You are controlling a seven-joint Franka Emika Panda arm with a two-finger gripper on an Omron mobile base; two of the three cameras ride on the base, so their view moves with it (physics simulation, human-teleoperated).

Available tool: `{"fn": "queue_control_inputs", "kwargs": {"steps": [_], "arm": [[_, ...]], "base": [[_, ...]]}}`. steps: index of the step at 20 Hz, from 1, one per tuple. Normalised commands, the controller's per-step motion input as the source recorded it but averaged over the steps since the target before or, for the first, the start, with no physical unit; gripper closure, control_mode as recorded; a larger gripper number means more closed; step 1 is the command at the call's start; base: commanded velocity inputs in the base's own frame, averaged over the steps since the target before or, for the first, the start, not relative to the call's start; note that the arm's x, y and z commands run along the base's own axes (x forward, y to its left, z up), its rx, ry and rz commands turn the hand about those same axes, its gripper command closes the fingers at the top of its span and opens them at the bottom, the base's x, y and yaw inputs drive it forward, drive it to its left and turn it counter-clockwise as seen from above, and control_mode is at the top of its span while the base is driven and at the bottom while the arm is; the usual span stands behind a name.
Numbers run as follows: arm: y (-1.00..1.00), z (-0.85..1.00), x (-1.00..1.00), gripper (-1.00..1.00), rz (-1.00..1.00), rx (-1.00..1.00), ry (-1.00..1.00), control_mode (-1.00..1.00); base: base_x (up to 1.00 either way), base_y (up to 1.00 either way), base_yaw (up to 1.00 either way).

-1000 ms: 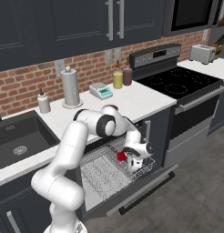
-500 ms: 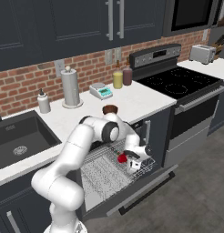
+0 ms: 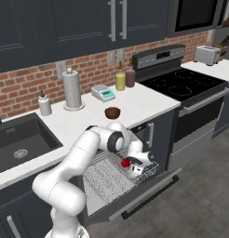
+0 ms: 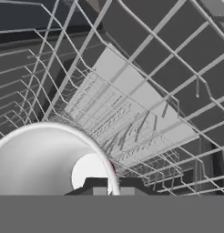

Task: Pick up the cup and bowl from the counter, place them in the dishwasher, and close the dishwasher door.

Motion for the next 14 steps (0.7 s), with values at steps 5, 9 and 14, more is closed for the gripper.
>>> {"fn": "queue_control_inputs", "kwargs": {"steps": [5,9,14], "arm": [[0.29,-0.19,0.35,-1.00,-0.11,0.02,0.05,-1.00],[0.17,-0.10,0.36,-1.00,-0.12,0.02,0.05,-1.00],[0.01,-0.01,0.13,-1.00,-0.12,0.03,0.06,-1.00]], "base": [[0.00,0.00,0.00],[0.00,0.00,0.00],[0.00,0.00,0.00]]}}
